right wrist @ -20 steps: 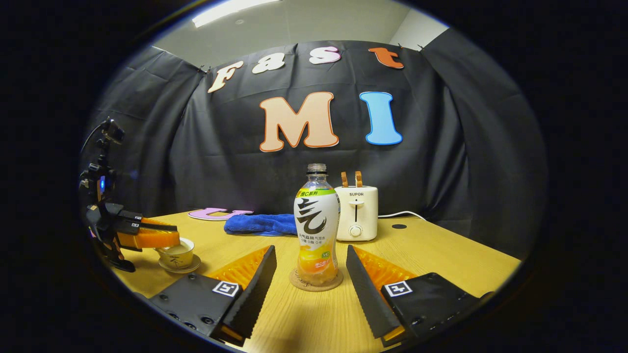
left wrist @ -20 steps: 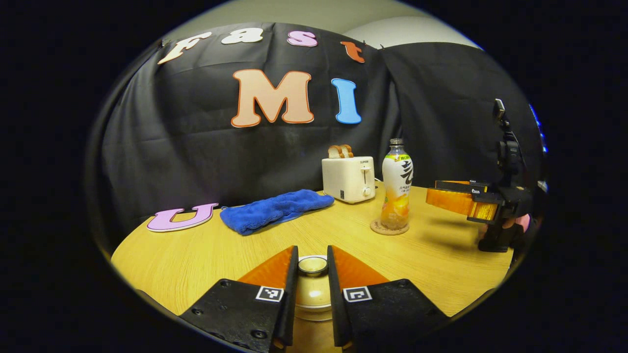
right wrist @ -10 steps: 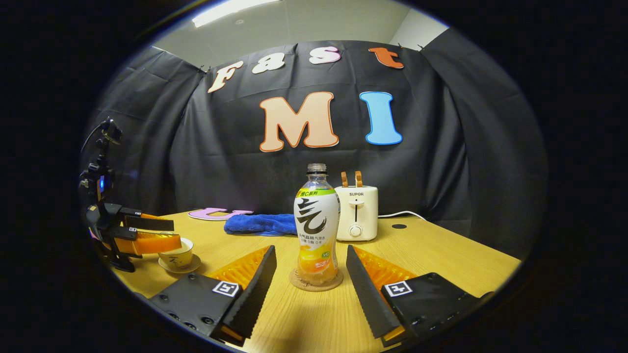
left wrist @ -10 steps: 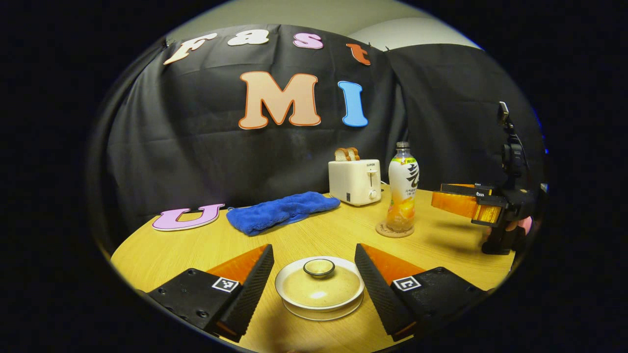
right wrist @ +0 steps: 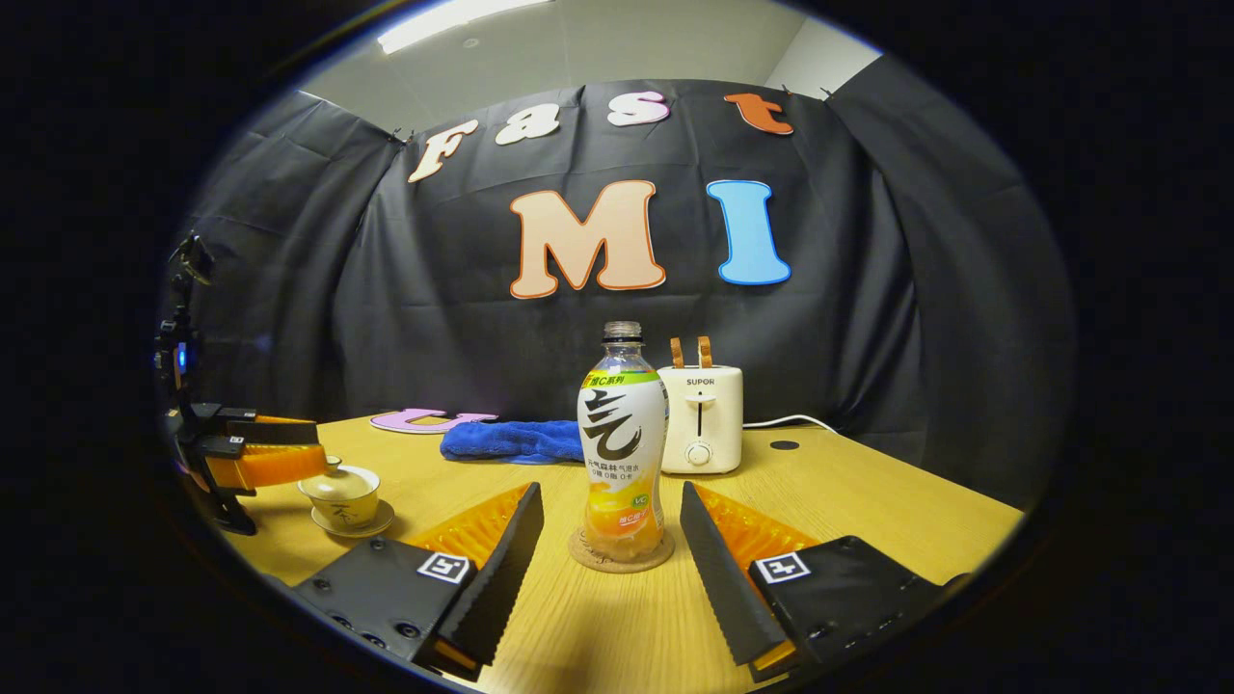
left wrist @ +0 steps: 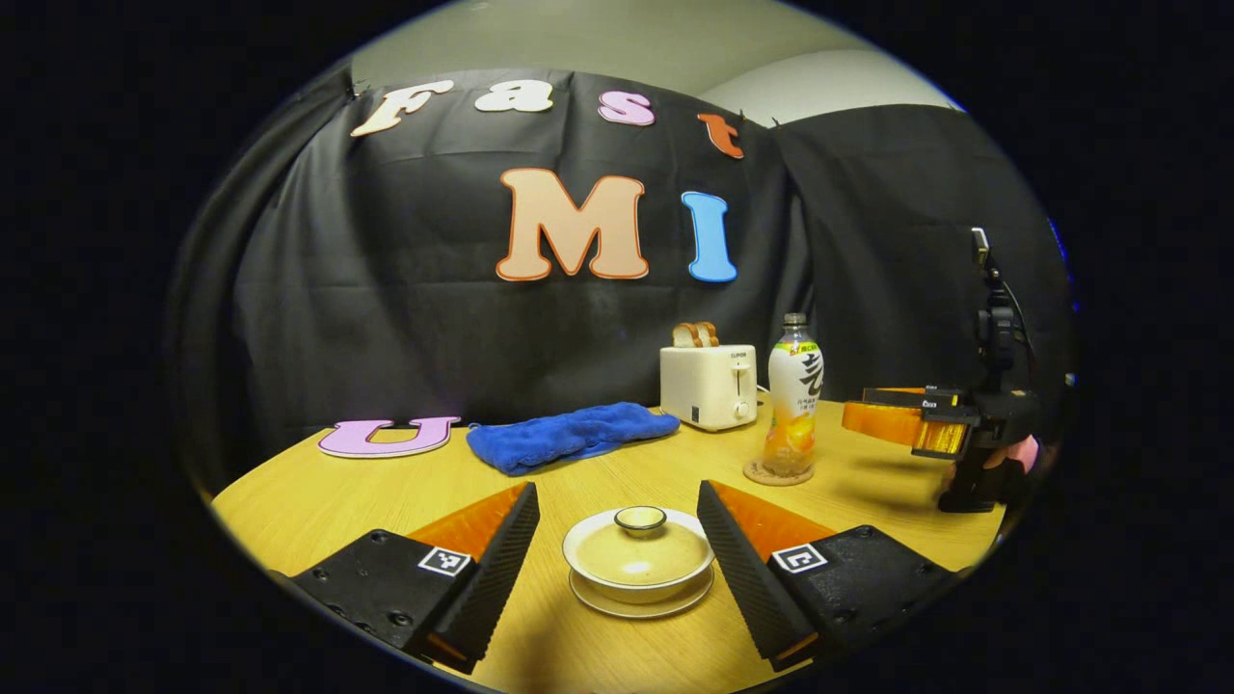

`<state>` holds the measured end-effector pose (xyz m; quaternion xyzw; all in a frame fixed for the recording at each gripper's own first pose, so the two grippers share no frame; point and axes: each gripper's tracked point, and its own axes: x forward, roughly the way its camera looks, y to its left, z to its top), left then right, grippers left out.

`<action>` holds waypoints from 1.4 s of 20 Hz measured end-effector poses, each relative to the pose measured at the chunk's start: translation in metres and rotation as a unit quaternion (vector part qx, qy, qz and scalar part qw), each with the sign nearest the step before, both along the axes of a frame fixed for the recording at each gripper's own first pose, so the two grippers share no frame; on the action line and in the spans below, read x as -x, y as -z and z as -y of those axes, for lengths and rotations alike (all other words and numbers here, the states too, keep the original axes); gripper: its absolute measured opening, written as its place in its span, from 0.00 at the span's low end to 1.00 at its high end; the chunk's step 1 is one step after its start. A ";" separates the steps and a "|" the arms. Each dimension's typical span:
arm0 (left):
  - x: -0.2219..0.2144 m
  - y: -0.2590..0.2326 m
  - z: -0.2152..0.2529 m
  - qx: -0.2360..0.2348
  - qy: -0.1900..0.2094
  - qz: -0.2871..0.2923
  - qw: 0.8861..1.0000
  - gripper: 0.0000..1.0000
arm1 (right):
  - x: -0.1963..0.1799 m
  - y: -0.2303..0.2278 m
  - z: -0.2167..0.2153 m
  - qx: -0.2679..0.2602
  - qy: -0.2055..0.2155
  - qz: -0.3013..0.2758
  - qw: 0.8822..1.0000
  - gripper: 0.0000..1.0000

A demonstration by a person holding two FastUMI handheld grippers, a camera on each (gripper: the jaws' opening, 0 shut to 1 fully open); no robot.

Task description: Open the teacup lid with one hand, grasp the water bottle and pour water into the teacup with the other hand; after pouring, place the water bottle on the coaster and then close the teacup lid.

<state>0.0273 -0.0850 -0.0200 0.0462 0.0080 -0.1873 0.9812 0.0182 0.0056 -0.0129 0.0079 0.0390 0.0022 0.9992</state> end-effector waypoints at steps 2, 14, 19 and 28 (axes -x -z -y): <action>0.002 0.001 -0.009 0.003 -0.017 -0.001 1.000 0.96 | 0.000 0.000 0.000 0.000 0.000 0.000 1.000 0.93; 0.003 -0.004 -0.073 -0.002 -0.195 0.012 0.981 0.97 | 0.000 0.000 0.002 0.001 0.003 0.002 1.000 0.93; 0.012 -0.008 -0.117 -0.006 -0.300 0.022 0.954 0.97 | 0.001 0.000 0.024 0.007 0.057 0.003 0.998 0.90; 0.011 -0.007 -0.116 -0.007 -0.309 0.022 0.951 0.96 | 0.003 -0.001 0.033 0.010 0.086 0.004 0.996 0.93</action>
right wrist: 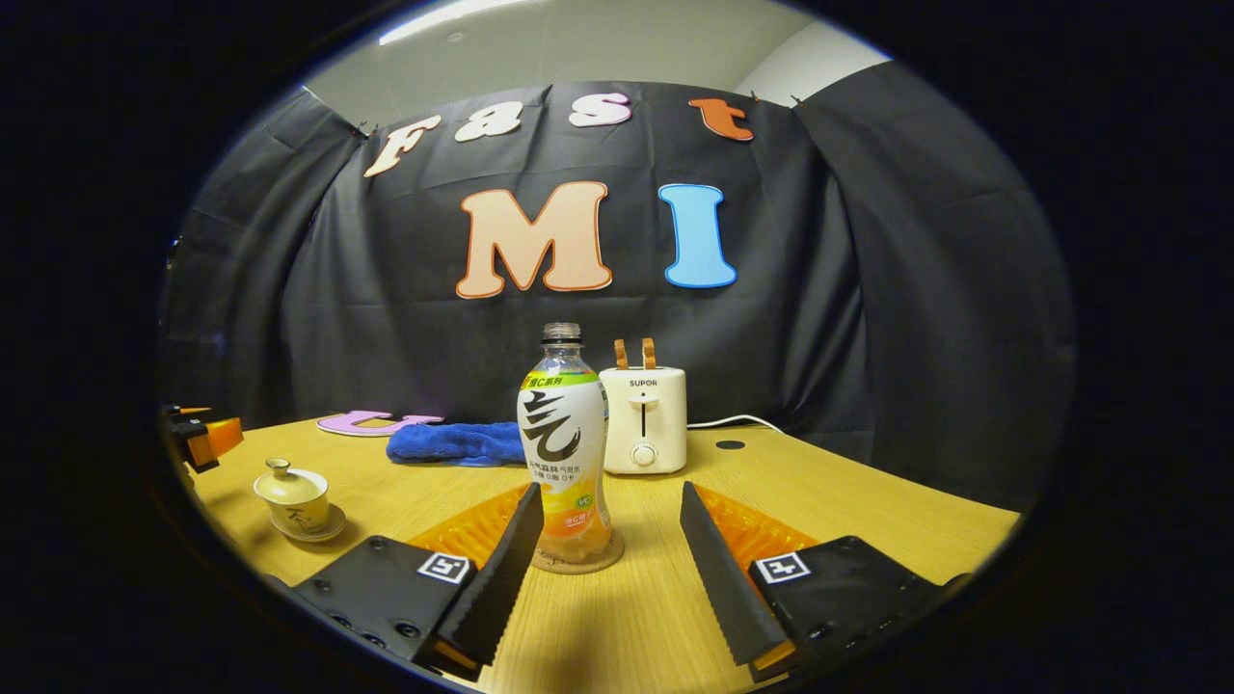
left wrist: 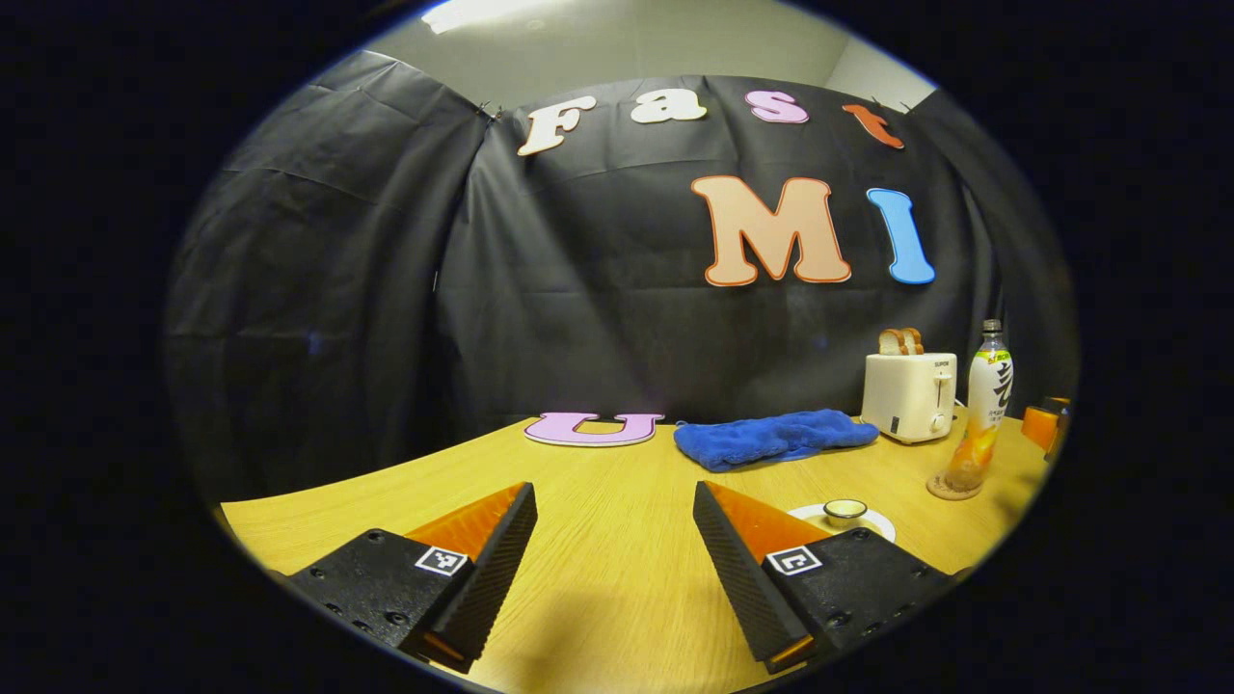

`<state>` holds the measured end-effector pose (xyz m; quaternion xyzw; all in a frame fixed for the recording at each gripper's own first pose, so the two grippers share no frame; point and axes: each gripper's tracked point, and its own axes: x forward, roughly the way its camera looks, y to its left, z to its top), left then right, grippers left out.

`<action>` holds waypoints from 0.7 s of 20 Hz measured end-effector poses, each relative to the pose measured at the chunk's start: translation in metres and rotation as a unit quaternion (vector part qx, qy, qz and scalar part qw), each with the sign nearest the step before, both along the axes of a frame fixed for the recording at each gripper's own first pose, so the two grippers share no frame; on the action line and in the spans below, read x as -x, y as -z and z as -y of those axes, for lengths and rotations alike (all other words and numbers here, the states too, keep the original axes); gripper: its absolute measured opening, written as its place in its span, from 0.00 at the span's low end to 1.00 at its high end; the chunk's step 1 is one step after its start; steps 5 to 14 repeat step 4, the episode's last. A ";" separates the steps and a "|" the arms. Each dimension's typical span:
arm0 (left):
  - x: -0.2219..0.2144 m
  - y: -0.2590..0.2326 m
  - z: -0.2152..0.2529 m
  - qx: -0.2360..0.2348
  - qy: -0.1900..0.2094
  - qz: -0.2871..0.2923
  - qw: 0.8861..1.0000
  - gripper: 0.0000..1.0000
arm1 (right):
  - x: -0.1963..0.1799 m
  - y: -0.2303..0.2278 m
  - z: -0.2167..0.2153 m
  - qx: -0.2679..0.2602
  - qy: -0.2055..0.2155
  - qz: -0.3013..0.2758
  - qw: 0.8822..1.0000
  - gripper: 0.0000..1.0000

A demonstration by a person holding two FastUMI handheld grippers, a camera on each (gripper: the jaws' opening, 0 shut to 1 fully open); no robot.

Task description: Open the teacup lid with one hand, grasp the water bottle and pour water into the teacup with the other hand; after pouring, place the water bottle on the coaster and then close the teacup lid.

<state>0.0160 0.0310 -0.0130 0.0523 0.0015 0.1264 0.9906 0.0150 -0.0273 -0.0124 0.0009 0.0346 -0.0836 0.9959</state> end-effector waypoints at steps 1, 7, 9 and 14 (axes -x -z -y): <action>0.000 -0.001 -0.001 0.000 -0.001 0.000 1.000 0.96 | 0.000 0.000 0.000 0.000 0.000 0.000 1.000 0.93; -0.001 -0.001 0.001 -0.001 0.001 0.000 1.000 0.96 | 0.000 0.001 0.001 0.000 0.003 -0.001 1.000 0.93; -0.001 -0.001 0.001 -0.001 0.001 0.000 1.000 0.96 | 0.000 0.001 0.001 0.000 0.003 -0.001 1.000 0.93; -0.001 -0.001 0.001 -0.001 0.001 0.000 1.000 0.96 | 0.000 0.001 0.001 0.000 0.003 -0.001 1.000 0.93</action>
